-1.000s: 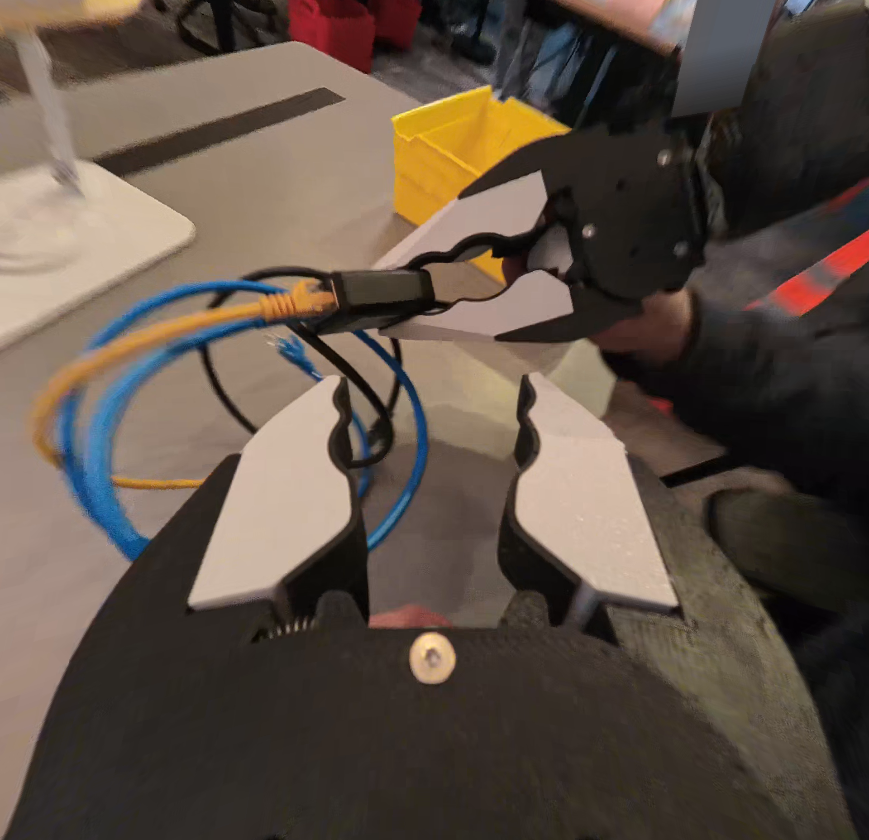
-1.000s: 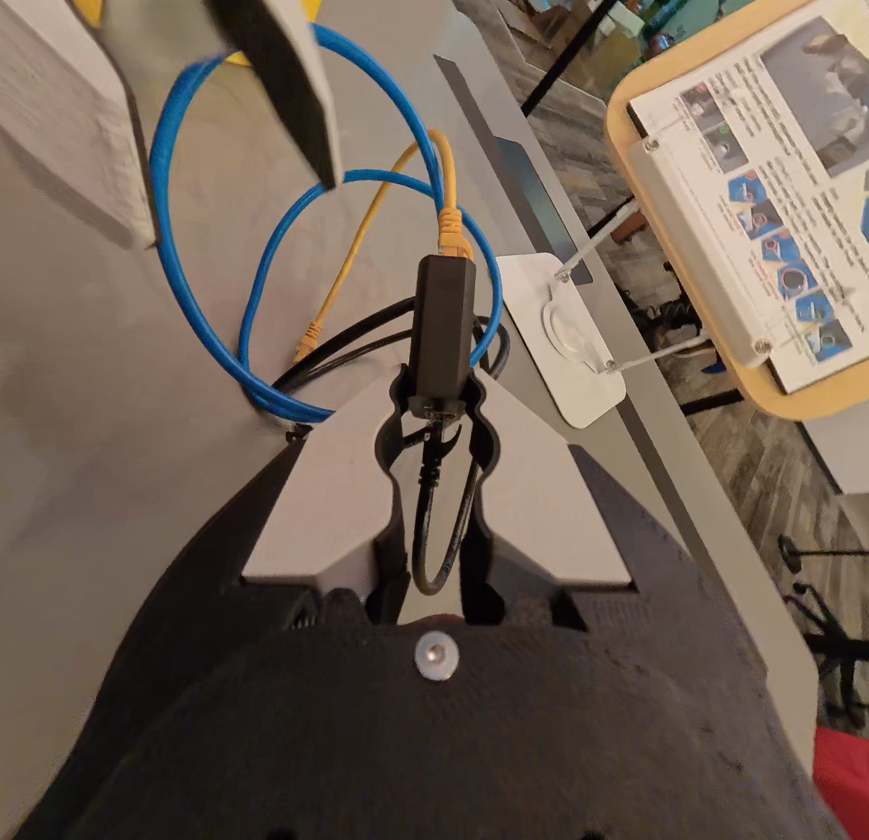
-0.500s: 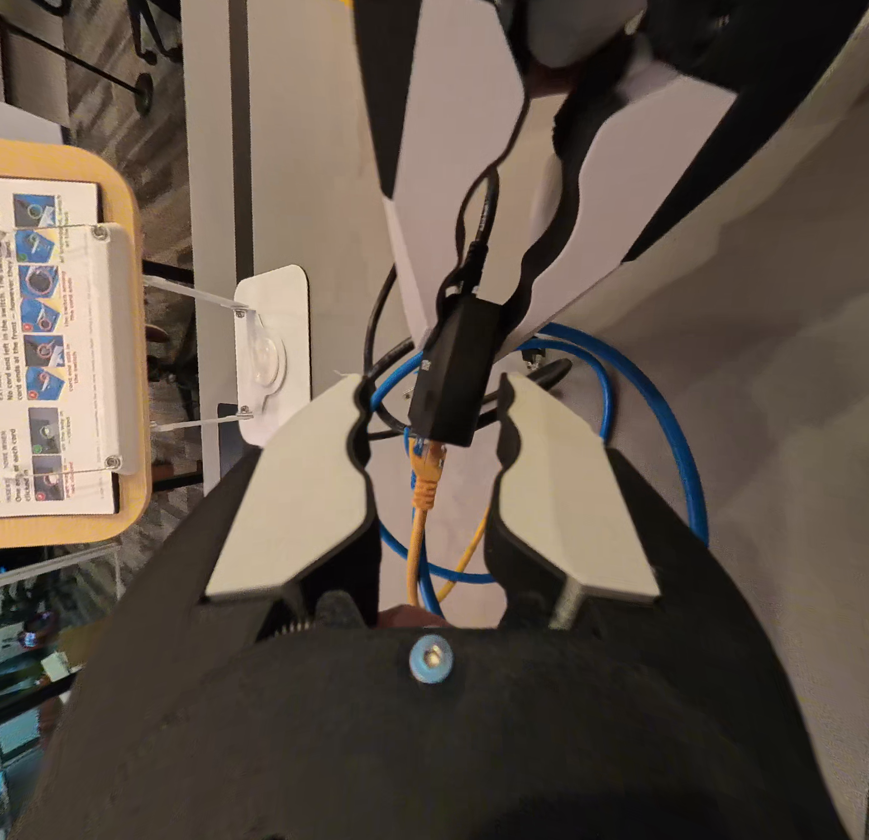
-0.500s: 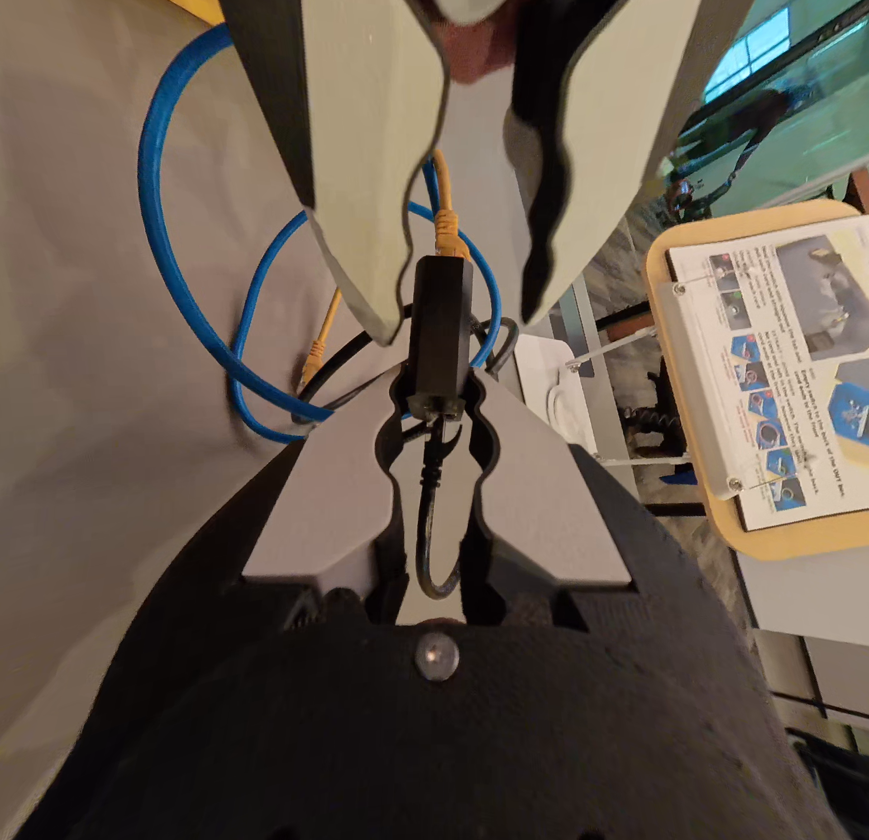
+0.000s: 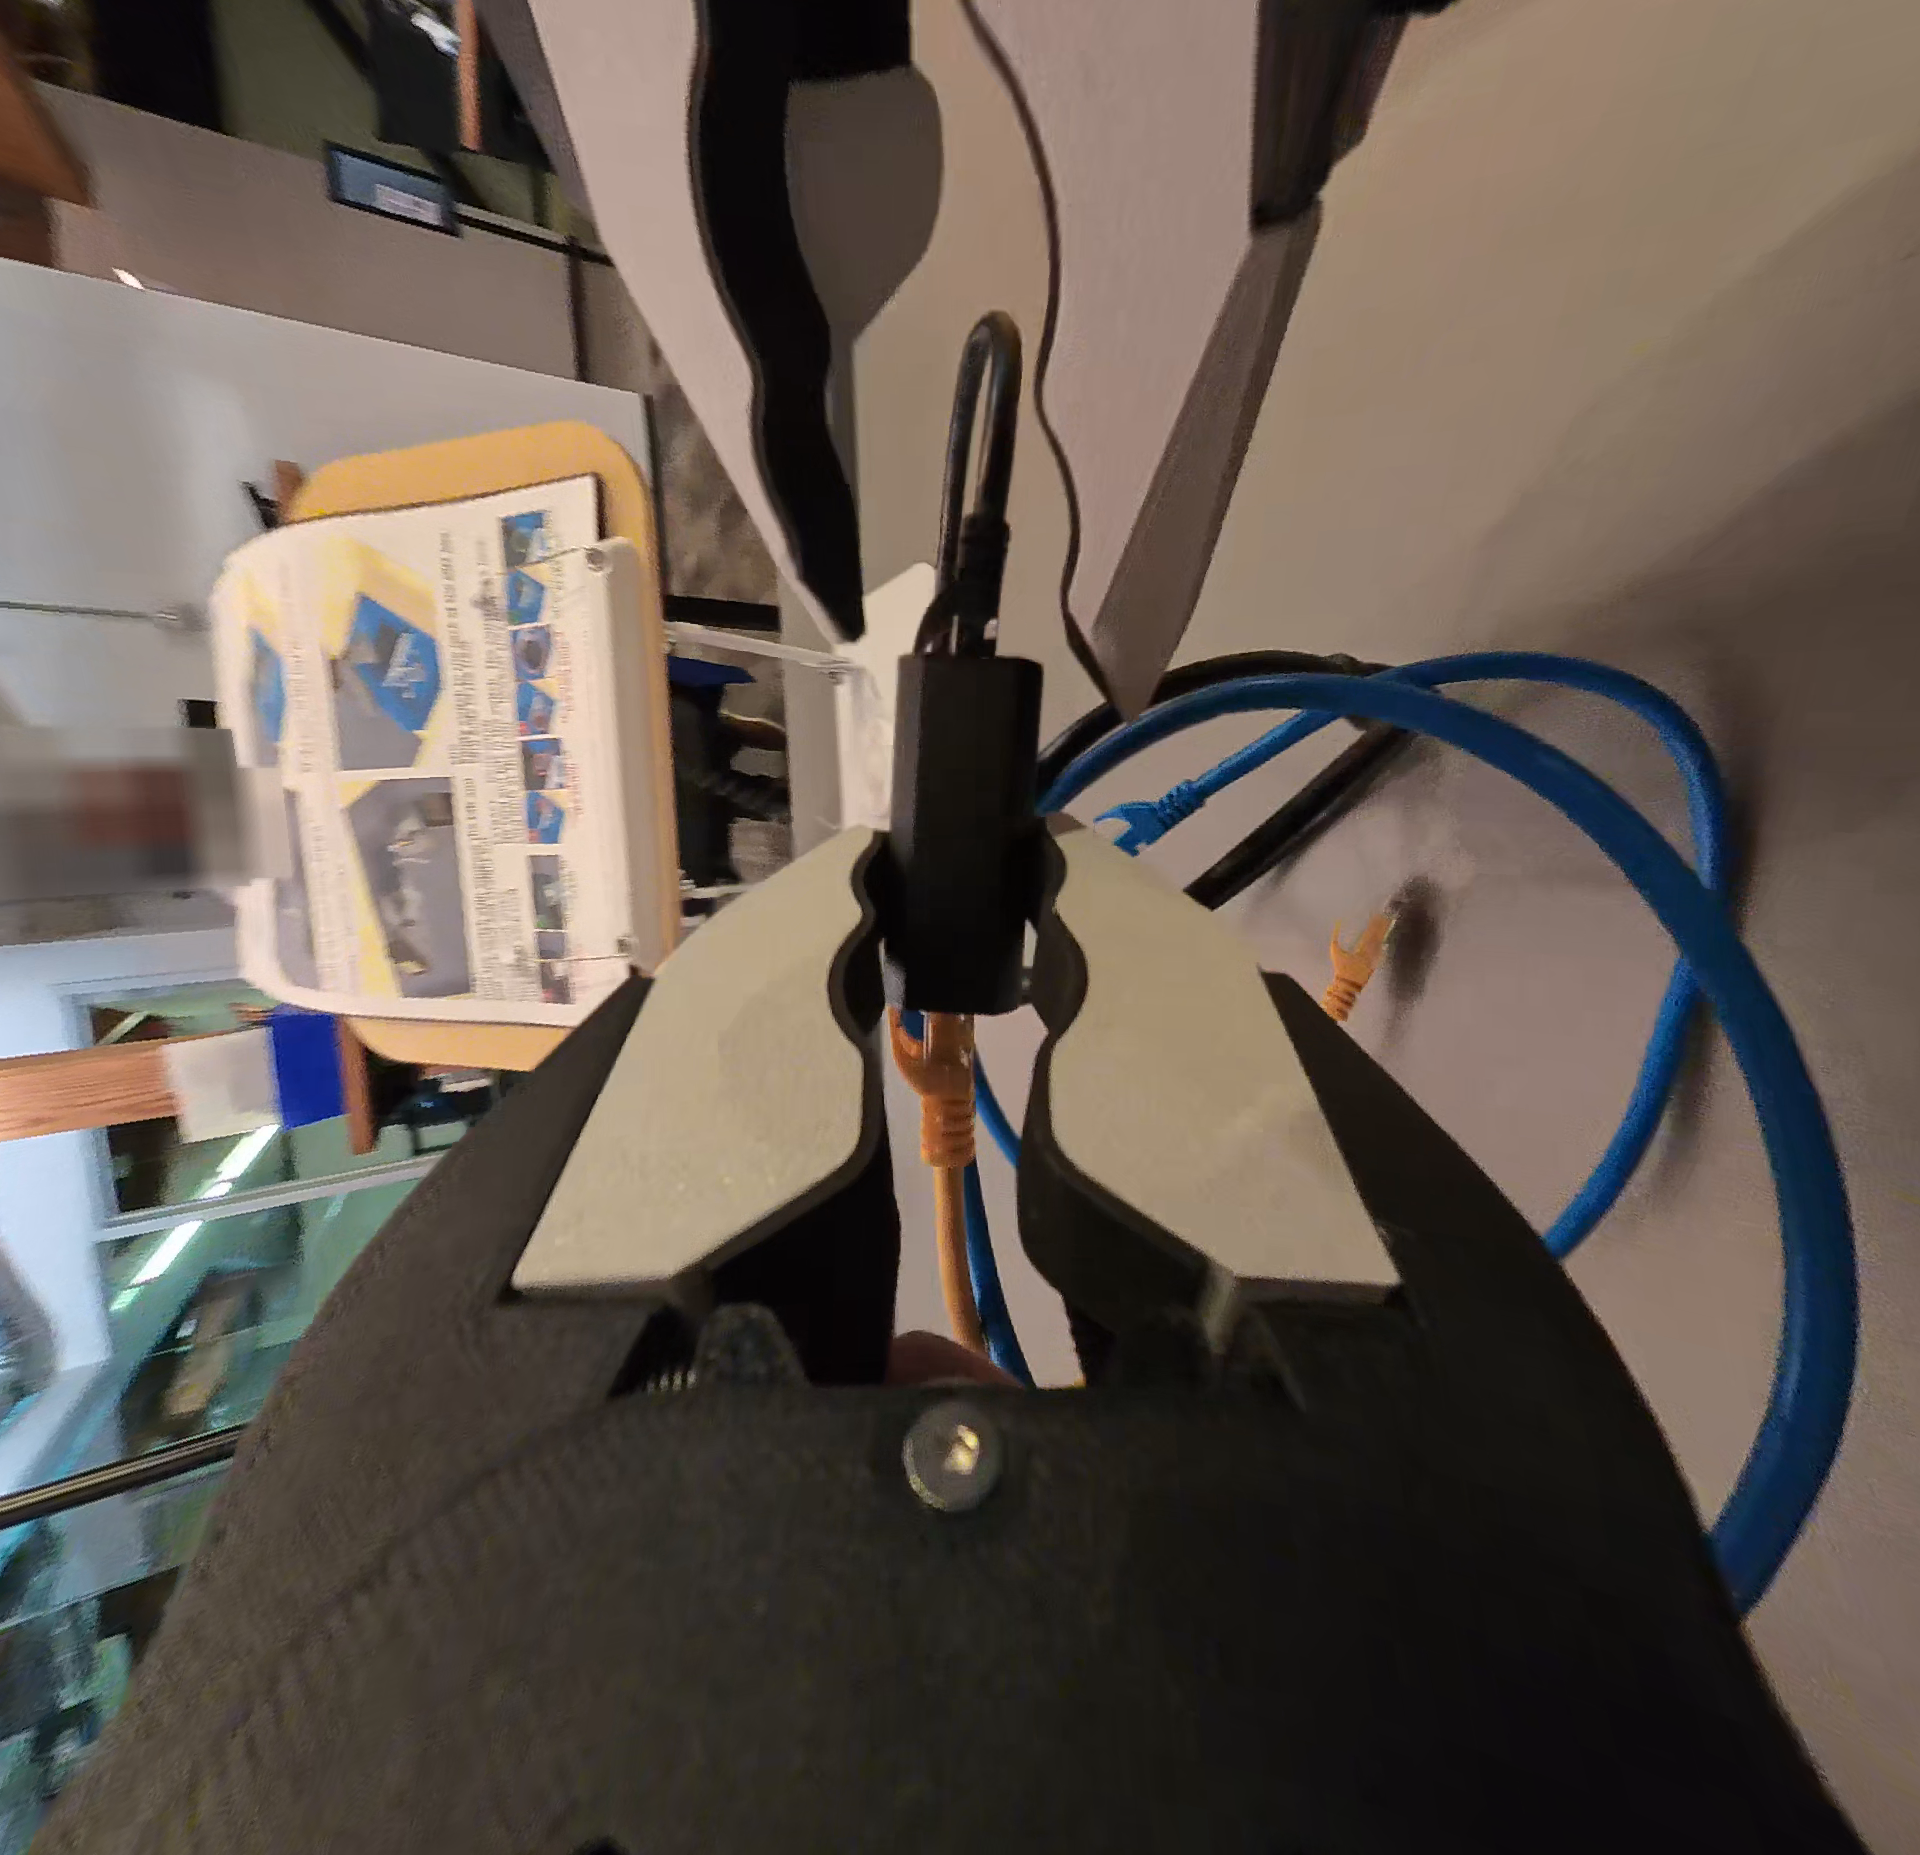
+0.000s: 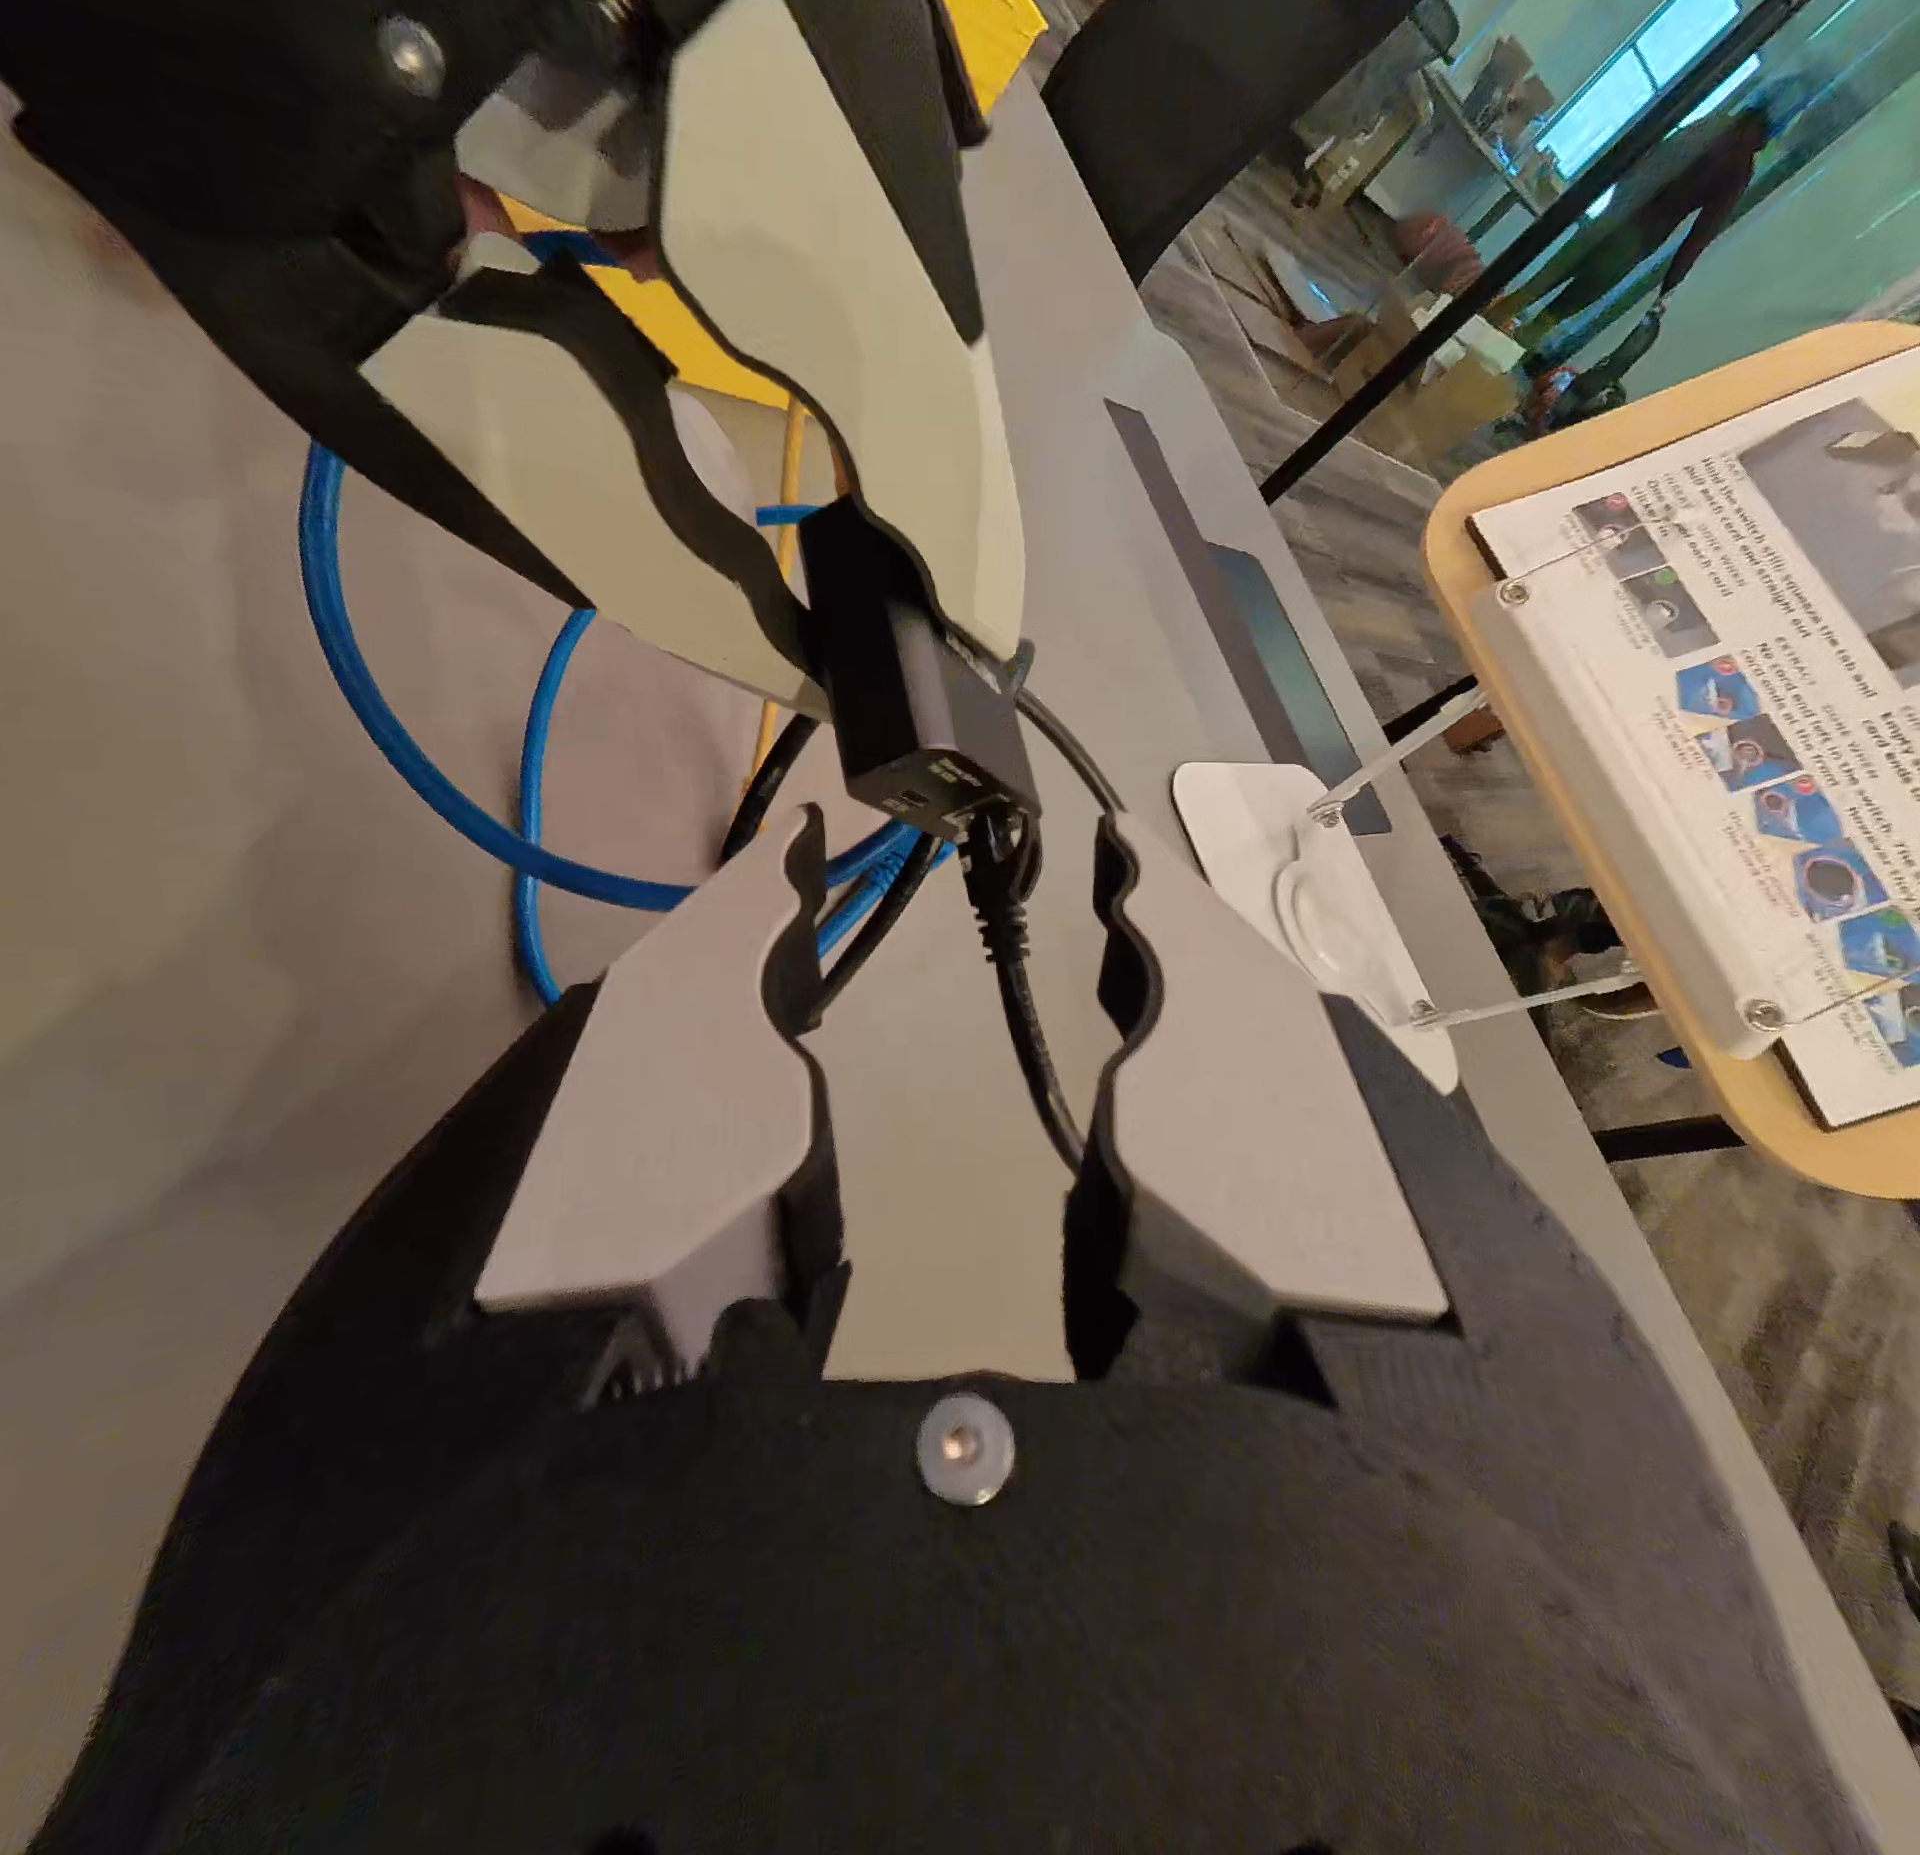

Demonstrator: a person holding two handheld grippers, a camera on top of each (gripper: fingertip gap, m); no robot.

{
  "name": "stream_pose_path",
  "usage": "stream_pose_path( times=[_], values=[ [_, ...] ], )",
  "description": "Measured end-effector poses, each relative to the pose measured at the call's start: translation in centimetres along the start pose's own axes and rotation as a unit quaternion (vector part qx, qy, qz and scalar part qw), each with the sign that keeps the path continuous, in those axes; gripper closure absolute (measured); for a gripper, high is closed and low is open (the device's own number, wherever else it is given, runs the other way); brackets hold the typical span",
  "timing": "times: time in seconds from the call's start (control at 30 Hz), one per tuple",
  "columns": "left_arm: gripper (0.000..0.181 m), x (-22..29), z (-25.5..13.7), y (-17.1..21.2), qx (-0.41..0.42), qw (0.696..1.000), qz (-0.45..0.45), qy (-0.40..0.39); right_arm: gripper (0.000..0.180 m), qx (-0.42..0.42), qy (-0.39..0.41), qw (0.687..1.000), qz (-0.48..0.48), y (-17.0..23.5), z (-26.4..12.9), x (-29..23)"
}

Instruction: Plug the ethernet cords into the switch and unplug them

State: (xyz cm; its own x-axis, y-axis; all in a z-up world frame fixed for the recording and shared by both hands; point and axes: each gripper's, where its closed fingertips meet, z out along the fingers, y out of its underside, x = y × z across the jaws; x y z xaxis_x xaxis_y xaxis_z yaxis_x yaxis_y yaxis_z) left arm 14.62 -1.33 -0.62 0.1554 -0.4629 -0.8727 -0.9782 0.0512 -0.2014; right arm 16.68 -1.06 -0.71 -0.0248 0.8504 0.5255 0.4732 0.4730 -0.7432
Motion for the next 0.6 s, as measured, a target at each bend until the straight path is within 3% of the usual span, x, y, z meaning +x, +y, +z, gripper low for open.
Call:
stream_pose_path(
  times=[0.13,0.37,0.4,0.5,0.6],
  values=[
    [0.157,0.1,-0.5,-0.9,0.005,0.999,0.027,-0.029,0.139,-0.034,0.017,0.998,-0.04,0.6,0.9,-0.3],
    [0.157,0.9,-0.9,-1.0,0.019,0.999,-0.013,0.026,0.155,-0.059,0.044,0.988,-0.138,0.7,1.3,-0.8],
    [0.151,1.2,-1.2,-1.2,0.029,0.997,-0.038,0.058,0.156,-0.055,0.048,0.987,-0.146,0.5,1.3,-0.8],
    [0.099,2.1,-1.9,-1.2,0.021,0.967,-0.167,0.193,0.158,-0.057,0.078,0.979,-0.179,0.3,1.0,-0.4],
    [0.085,1.6,-2.9,-1.5,0.041,0.926,-0.237,0.29,0.158,-0.049,0.088,0.972,-0.211,-0.3,0.9,-0.7]
  ],
)
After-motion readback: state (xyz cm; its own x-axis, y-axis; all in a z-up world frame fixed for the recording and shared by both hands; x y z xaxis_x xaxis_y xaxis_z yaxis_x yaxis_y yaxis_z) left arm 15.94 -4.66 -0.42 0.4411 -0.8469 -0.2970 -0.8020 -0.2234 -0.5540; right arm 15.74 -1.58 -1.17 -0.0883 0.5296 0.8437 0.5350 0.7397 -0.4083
